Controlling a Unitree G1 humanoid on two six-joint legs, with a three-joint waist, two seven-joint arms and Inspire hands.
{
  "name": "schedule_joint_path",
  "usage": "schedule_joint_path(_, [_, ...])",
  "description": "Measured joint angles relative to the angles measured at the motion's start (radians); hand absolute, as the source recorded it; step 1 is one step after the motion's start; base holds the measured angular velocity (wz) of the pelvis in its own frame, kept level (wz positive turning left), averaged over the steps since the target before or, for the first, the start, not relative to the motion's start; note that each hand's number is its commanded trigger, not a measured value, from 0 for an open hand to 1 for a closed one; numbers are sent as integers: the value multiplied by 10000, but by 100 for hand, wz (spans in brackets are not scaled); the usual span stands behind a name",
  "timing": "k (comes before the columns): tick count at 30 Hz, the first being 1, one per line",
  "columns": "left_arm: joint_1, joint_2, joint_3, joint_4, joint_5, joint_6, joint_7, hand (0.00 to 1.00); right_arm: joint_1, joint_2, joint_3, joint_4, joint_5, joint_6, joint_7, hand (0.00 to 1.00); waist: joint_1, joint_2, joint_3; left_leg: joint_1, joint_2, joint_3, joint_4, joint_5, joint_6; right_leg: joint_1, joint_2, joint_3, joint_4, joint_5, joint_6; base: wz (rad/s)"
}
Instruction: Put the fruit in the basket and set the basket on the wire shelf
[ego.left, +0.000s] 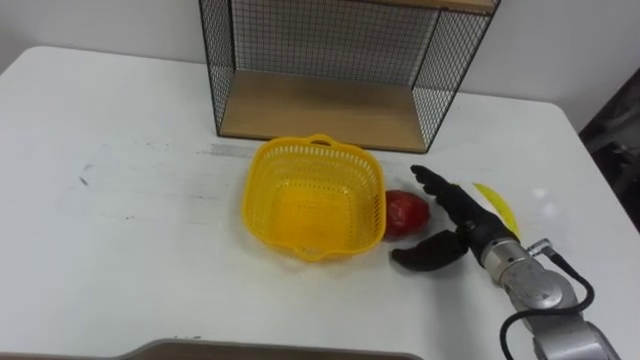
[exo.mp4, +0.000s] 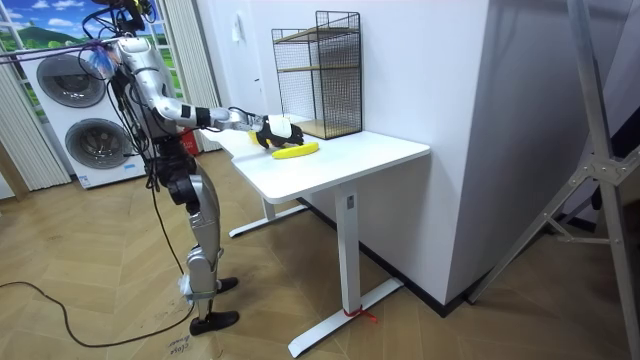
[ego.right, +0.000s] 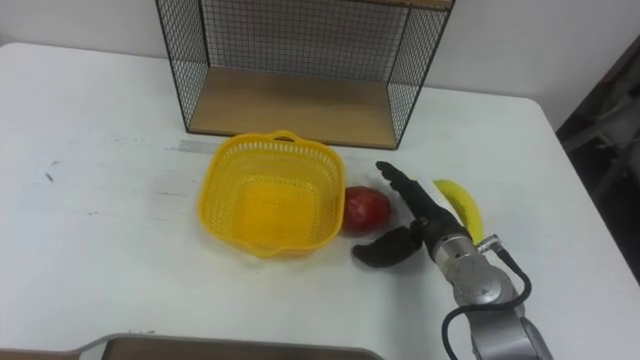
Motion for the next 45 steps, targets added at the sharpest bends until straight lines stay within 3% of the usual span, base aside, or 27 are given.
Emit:
schedule_joint_path(12, [-17,11,-168,-71,-7,55,42,0,-421,-104,456,2,-472,55,14,0,157,6,-6,-95,3,-36,-4,44,-66,-67,55,-12,-2,21,-35,0])
schedule_joint_path(13, [-16,11,-187,-71,-7,55,42,0,-436,-101,543,2,-482,89,37,26,163,5,-7,-96,4,-42,-5,46,-70,-64,57,-25,-2,21,-36,6])
schedule_joint_path(14, [-15,14,-256,-72,-8,54,42,0,-472,-114,666,-6,-475,99,75,85,172,0,-11,-89,6,-56,-7,48,-73,-53,58,-55,-2,21,-36,4])
schedule_joint_path(15, [-19,22,-346,-71,-6,54,42,0,-509,-149,711,-4,-478,115,78,100,178,-16,-20,-84,8,-53,-6,51,-78,-45,61,-68,-3,21,-36,3])
schedule_joint_path(26, [-57,17,-451,-18,-6,149,40,0,-802,-240,803,33,-1528,331,6,100,437,-19,-20,-71,5,-101,-15,56,-86,-25,61,-102,-9,27,-46,1])
schedule_joint_path(40, [-219,30,-459,-182,-102,221,77,0,-787,-241,888,192,-1121,339,-154,100,410,-15,-17,-75,-4,-215,-9,54,-87,11,60,-156,-13,27,-45,3])
schedule_joint_path(45, [-187,30,-468,-180,-105,227,230,0,-782,-213,857,349,-728,299,-306,100,250,28,-16,-74,-18,-233,27,55,-87,58,62,-179,-15,27,-45,3])
